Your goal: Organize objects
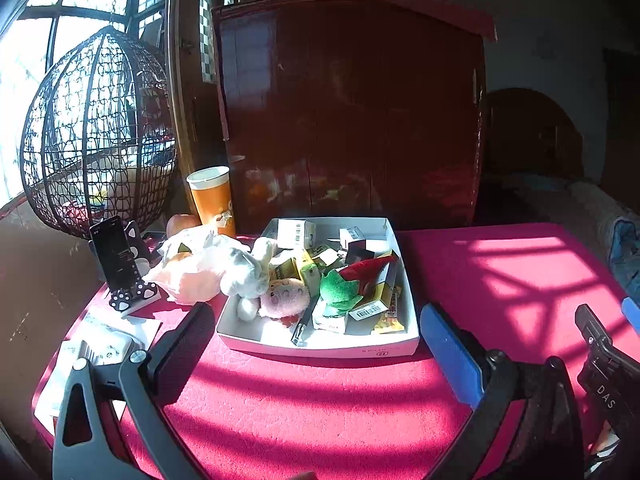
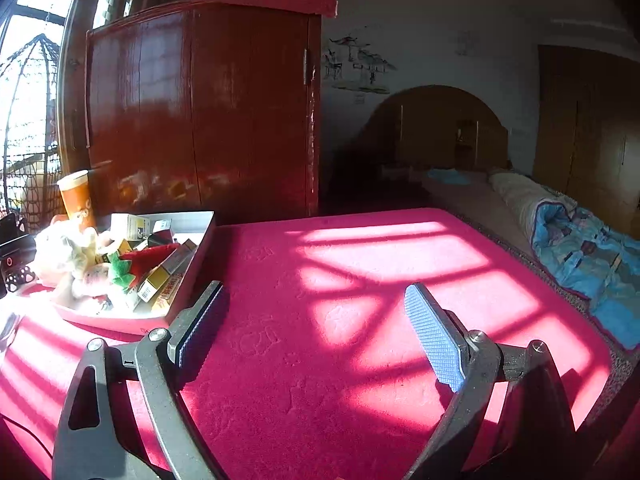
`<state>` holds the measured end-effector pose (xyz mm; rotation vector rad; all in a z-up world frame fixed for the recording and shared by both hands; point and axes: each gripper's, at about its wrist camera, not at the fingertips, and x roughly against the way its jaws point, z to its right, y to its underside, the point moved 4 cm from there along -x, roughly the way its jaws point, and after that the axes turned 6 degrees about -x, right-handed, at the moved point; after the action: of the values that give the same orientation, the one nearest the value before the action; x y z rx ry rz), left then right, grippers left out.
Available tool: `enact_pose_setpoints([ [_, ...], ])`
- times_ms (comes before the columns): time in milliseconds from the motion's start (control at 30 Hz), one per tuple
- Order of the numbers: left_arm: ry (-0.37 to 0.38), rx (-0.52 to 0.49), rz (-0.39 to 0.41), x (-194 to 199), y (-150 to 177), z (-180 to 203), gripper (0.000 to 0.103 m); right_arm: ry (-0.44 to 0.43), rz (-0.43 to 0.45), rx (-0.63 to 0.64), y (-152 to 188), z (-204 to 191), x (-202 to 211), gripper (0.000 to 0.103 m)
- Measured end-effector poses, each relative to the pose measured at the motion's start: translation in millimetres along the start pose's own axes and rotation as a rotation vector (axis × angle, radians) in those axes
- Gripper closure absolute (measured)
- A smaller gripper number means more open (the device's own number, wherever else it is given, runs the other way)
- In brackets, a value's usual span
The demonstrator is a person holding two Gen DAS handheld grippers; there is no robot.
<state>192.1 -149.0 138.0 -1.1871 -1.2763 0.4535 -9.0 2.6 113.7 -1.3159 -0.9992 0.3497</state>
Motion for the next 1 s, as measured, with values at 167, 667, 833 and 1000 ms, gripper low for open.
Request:
enact_pose_setpoints([
  [167,-0.031,-0.028,0.032,19.3,1.8,2.7,0.000,0.008,0.027,-0.039,-0.9,11.2,15.1,0.013],
  [667,-0.012,0.089,0.072,66.9,14.7,-2.4,0.000,-0.106,0.151,-0.036,8.3,10.9,63.0,0.013],
  [833,-0.017,0.076,0.046,61.0,18.4,-3.2,0.000,-0.136,0.142,-0.041,15.4,8.4,66.2,0.013],
  [1000,-0.017,0.042,0.015,55.4,22.2,1.1,0.000,-0.136,0.112,-0.048,19.2,8.6,60.2,0.013],
])
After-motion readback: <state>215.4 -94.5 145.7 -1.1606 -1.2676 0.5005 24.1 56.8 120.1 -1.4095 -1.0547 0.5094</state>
